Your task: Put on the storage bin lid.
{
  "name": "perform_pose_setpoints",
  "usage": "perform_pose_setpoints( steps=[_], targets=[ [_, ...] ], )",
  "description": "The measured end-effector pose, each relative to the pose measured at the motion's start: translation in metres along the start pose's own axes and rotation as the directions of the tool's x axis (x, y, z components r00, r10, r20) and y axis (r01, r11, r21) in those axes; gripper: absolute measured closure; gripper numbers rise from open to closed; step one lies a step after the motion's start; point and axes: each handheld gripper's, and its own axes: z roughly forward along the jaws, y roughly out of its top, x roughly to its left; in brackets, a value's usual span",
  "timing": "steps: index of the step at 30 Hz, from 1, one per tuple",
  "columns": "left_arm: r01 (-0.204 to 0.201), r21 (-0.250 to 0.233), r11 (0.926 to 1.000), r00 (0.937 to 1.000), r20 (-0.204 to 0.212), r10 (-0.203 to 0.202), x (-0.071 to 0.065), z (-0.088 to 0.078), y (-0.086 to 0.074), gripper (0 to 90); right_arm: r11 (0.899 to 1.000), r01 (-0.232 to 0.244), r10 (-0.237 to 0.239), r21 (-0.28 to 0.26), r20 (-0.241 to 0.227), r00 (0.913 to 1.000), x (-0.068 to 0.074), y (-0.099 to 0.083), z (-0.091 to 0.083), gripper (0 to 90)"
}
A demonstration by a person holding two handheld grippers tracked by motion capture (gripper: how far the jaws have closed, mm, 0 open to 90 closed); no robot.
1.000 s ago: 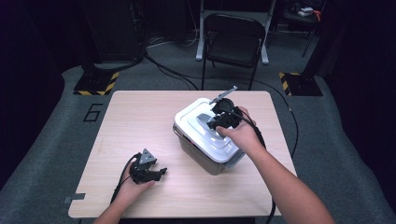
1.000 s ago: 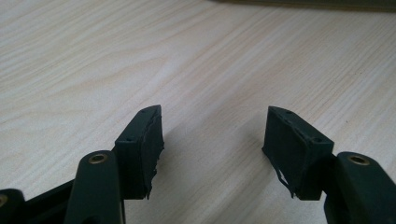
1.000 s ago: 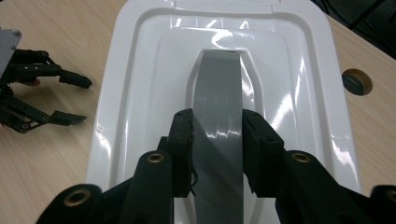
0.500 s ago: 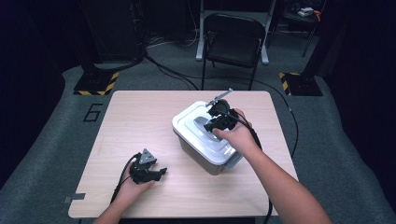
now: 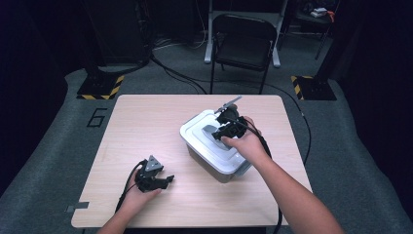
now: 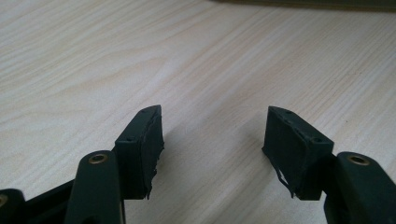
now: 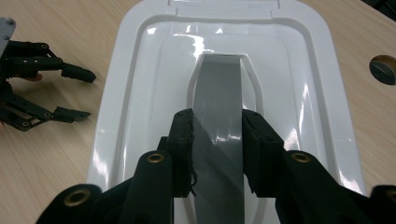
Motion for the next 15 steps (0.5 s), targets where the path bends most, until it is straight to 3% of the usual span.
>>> perform_pose_setpoints(
  steps=[15],
  targets=[
    [0.007,-0.002,1.0,1.0,0.003,-0.007,0.0,0.0002,-0.0001,37.5,1.0,0.0,0.0,-0.016,-0.018,0.9998,-0.0013,-0.005,0.0027,66.0]
  ],
)
